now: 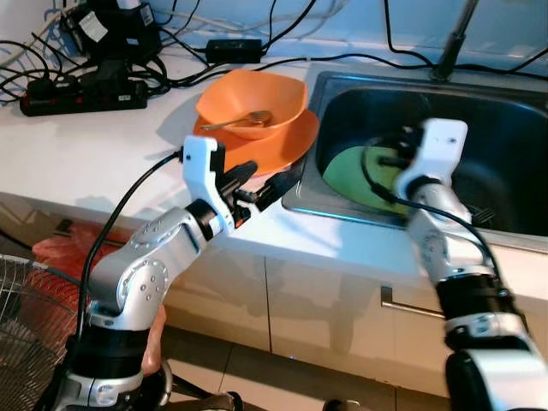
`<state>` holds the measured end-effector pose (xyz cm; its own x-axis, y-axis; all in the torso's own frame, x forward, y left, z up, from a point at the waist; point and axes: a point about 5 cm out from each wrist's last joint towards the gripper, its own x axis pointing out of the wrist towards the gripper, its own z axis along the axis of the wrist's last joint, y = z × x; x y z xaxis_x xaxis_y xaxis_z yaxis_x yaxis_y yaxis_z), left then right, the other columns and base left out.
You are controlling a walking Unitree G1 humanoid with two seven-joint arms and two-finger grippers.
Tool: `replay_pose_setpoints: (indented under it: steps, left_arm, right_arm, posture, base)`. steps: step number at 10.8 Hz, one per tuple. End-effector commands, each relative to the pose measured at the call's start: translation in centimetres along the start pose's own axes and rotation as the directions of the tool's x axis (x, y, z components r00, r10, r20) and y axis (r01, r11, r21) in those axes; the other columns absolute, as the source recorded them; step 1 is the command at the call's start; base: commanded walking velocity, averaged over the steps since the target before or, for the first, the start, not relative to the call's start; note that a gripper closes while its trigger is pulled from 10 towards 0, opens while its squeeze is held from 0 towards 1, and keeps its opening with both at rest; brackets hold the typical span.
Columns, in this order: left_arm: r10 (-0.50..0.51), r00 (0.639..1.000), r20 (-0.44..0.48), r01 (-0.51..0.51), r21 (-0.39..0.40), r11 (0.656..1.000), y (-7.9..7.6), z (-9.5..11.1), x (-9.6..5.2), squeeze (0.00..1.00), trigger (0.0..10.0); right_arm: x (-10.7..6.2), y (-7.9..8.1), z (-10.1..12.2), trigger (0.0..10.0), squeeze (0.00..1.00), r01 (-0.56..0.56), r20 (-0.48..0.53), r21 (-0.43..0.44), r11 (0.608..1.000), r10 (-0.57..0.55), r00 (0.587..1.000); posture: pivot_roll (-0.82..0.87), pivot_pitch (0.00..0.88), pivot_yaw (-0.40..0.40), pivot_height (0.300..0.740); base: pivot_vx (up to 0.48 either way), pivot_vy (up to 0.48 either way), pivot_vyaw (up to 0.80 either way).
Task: Kitchen organization
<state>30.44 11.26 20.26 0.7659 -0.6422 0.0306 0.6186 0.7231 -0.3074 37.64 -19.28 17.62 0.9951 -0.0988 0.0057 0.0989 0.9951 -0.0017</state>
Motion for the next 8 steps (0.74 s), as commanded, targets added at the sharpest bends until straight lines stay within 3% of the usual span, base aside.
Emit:
replay_pose_setpoints:
  steps: [1,2,3,4,8]
  left_arm:
    - [0.006,1.0,0.022,-0.007,0.03,1.0,-0.11,0.55,-0.34,1.0,10.0]
    - [0.015,0.999,0.036,-0.017,0.043,0.999,-0.02,0.91,-0.42,1.0,10.0]
    - [0.028,0.998,0.048,-0.031,0.052,0.998,0.07,1.09,-0.39,1.0,10.0]
    - [0.037,0.998,0.058,-0.04,0.059,0.997,0.13,1.28,-0.35,1.0,10.0]
    - [0.029,0.998,0.063,-0.033,0.064,0.997,-0.05,1.49,0.0,1.0,10.0]
  right_arm:
    - [0.34,0.16,0.78,0.0,0.0,0.0,0.029,-0.02,1.0,0.001,1.0]
    - [0.75,-0.54,0.72,0.0,0.0,0.015,0.027,-0.06,0.998,-0.013,1.0]
    - [0.97,-0.54,0.98,3.3,0.74,0.007,0.038,-0.07,0.998,-0.004,0.999]
    - [1.13,-0.37,1.06,10.0,1.0,-0.004,0.041,-0.077,0.997,0.008,0.999]
    - [1.26,0.39,0.69,10.0,1.0,-0.06,0.035,-0.077,0.995,0.063,0.997]
  posture:
    - [0.07,0.136,0.04,0.74]
    - [0.08,0.137,0.037,0.74]
    - [0.08,0.135,0.035,0.74]
    - [0.08,0.132,0.034,0.74]
    - [0.07,0.123,0.041,0.74]
  base:
    - [0.0,0.0,0.0]
    - [0.0,0.0,0.0]
    - [0.0,0.0,0.0]
    - [0.0,0.0,0.0]
    - [0.0,0.0,0.0]
